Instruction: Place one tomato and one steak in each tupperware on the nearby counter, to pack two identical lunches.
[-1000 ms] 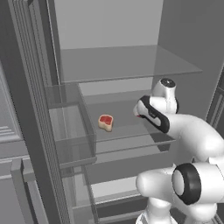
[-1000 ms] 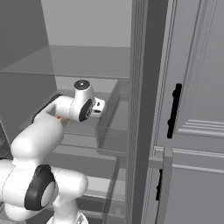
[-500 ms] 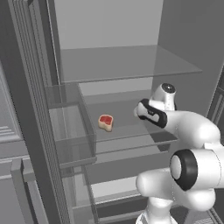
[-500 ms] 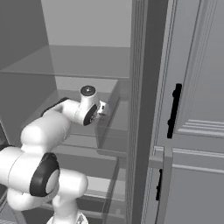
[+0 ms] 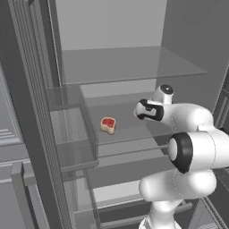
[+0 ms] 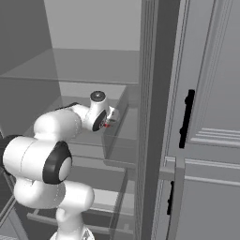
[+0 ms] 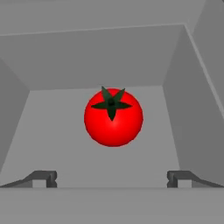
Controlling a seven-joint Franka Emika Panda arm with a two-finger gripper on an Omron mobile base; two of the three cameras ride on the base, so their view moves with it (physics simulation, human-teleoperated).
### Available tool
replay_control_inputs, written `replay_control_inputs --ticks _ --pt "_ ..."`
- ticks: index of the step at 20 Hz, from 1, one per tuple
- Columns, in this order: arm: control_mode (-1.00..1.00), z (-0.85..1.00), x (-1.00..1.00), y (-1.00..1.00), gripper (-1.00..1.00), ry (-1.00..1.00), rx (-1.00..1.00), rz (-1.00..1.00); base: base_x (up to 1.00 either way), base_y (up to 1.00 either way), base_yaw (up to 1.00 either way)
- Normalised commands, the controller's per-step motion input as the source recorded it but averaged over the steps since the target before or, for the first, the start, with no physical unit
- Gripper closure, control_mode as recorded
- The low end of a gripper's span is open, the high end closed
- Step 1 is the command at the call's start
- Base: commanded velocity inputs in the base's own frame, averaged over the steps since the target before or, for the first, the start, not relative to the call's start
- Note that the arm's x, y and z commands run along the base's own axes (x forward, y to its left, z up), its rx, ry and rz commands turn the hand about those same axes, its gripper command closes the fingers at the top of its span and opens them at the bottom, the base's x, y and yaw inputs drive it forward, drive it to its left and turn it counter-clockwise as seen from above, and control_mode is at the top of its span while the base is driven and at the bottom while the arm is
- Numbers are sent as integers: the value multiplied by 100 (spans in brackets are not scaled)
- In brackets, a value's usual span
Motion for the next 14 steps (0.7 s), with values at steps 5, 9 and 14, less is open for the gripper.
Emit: replay_control_inputs --ticks 5,9,14 --pt "-100 -27 43 0 -100 0 0 0 0 0 0" --pt "-100 -26 35 0 -100 0 0 0 0 0 0" --pt "-100 -15 20 0 -100 0 0 0 0 0 0"
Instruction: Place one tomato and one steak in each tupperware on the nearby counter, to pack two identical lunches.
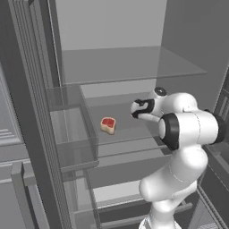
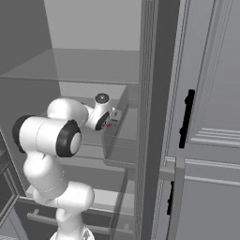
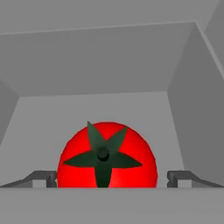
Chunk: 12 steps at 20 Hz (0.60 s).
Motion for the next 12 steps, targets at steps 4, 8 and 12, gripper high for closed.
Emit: replay_control_inputs --ticks 4,8,12 --pt "-100 -14 15 0 -100 0 0 0 0 0 0" --pt "-100 -22 8 4 -100 0 0 0 0 0 0" --pt "-100 -38 0 22 100 0 0 0 0 0 0"
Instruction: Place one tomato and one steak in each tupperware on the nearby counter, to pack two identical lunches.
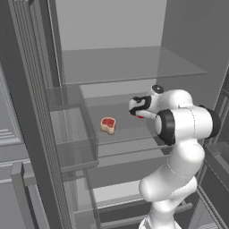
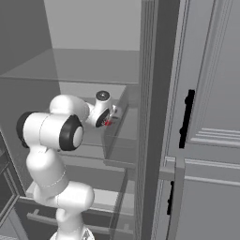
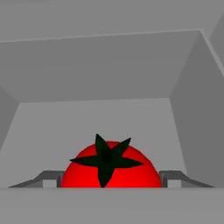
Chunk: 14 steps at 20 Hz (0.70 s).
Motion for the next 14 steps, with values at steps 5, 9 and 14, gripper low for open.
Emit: replay_control_inputs --ticks 5,9,14 --pt "-100 -33 0 9 100 0 0 0 0 0 0" --pt "-100 -12 -45 2 100 -11 0 0 0 0 0" --pt "-100 31 -100 0 100 -3 0 0 0 0 0"
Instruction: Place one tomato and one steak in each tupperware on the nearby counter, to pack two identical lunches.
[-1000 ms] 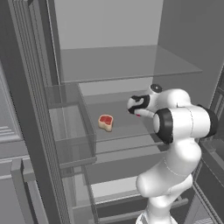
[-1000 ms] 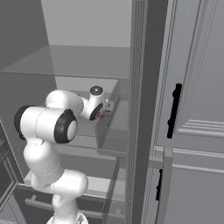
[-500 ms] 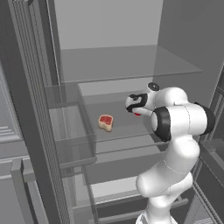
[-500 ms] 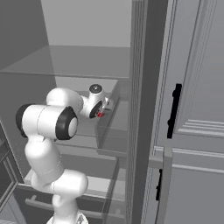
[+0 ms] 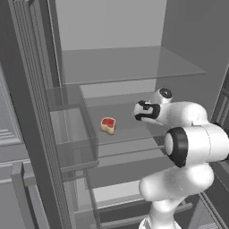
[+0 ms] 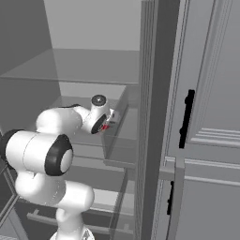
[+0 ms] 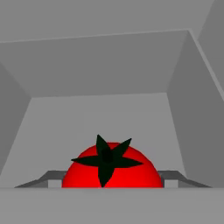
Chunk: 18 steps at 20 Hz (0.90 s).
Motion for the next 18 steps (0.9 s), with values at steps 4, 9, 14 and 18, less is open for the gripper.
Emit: replay_control_inputs --ticks 4,9,14,18 --pt "-100 87 -100 0 100 6 0 0 0 0 0" --pt "-100 100 -100 -5 100 13 0 0 0 0 0" --pt "-100 99 -78 0 100 12 -1 0 0 0 0" --pt "-100 75 -53 4 100 0 -3 0 0 0 0"
